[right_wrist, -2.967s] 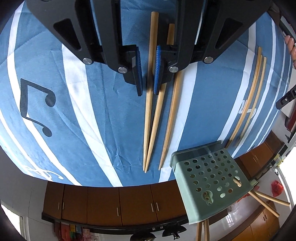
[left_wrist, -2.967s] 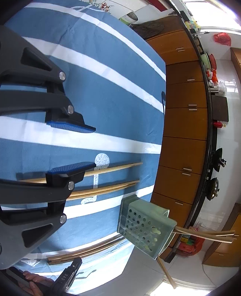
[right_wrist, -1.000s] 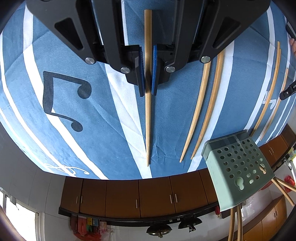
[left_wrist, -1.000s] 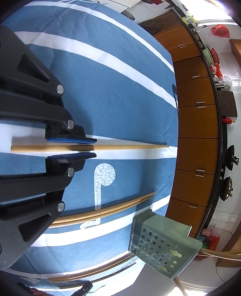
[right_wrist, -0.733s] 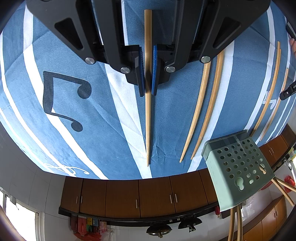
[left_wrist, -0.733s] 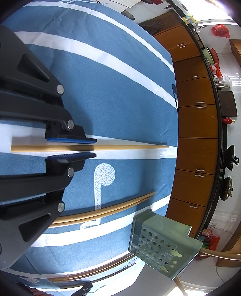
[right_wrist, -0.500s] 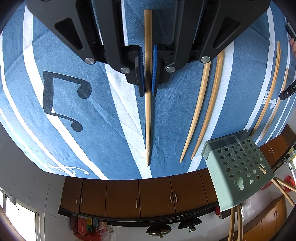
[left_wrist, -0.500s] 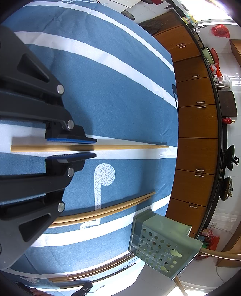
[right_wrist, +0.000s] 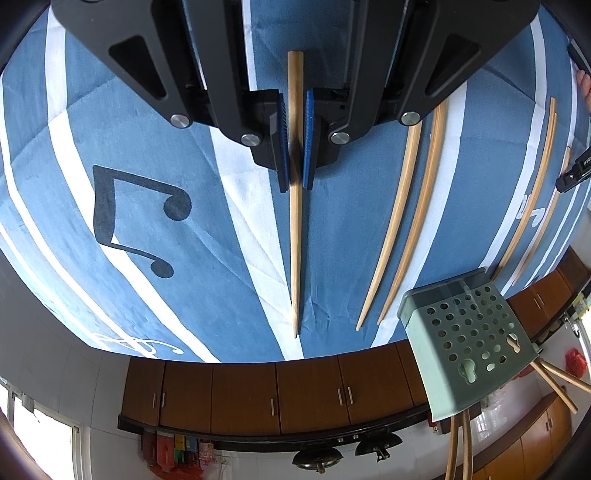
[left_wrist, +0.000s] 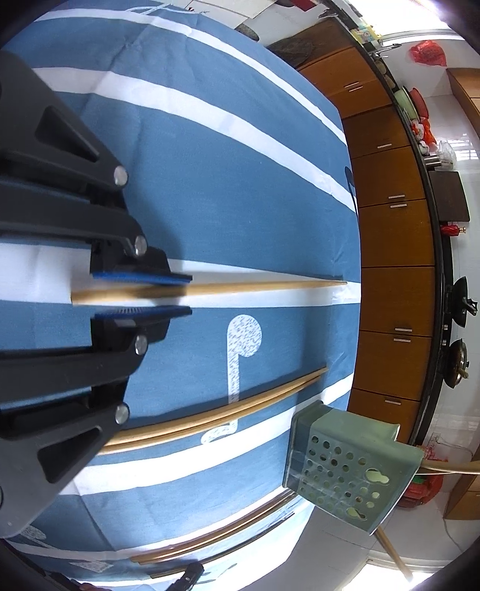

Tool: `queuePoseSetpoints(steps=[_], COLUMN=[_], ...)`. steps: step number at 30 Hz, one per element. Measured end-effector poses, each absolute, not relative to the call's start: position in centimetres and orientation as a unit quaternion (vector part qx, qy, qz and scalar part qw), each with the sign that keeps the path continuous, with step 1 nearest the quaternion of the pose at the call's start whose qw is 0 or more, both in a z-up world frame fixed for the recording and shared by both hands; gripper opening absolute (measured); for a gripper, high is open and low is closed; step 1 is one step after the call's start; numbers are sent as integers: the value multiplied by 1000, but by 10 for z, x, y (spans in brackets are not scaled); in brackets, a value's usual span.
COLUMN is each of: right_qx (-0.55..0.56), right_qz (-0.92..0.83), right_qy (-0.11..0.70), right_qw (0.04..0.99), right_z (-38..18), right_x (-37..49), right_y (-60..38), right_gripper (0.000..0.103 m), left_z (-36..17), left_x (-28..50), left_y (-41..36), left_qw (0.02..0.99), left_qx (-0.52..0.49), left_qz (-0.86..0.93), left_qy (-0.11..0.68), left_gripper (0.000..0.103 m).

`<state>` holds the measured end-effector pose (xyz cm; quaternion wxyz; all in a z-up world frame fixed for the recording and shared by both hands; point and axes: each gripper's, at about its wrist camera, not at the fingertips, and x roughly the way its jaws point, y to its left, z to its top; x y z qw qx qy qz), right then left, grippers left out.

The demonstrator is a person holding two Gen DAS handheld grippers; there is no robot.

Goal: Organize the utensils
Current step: 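Hold both chopsticks and begin lifting them off the cloth, then lift both held chopsticks upright and lower them into the green basket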

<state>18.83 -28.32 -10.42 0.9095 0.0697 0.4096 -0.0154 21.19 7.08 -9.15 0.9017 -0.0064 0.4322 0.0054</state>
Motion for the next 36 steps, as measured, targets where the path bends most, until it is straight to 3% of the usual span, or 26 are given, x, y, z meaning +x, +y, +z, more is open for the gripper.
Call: queuePoseSetpoints(steps=[4, 16, 21, 24, 26, 29, 32, 33, 36], right_qx=[83, 94, 85, 81, 75, 63, 41, 39, 48], right_qz=[-19, -22, -5, 0, -4, -10, -20, -18, -17], right_qy=[392, 283, 335, 382, 402, 427, 426, 427, 422], right_qw=[916, 954, 938, 921, 913, 902, 904, 903, 905], right_z=[-93, -16, -34, -64, -81, -100, -106, -106, -101], right_x=[181, 161, 172, 176, 177, 180, 177, 178, 176], right_y=[-291, -309, -304, -297, -293, -289, -287, -287, -292], right_gripper=[8, 8, 9, 26, 29, 28, 17, 8, 7], left_z=[-86, 2, 20, 19, 17, 15, 14, 14, 15], left_x=[207, 182, 180, 180, 180, 181, 181, 181, 181], left_y=[73, 88, 88, 88, 89, 89, 89, 89, 89], left_qw=[901, 947, 954, 953, 952, 951, 951, 952, 952], left_qx=[0, -34, -39, -39, -41, -43, -44, -44, -46], left_qz=[5, 6, 5, 4, 4, 4, 4, 5, 6], left_qy=[435, 318, 297, 299, 303, 305, 305, 304, 303], left_gripper=[8, 8, 8, 8, 8, 8, 8, 8, 8])
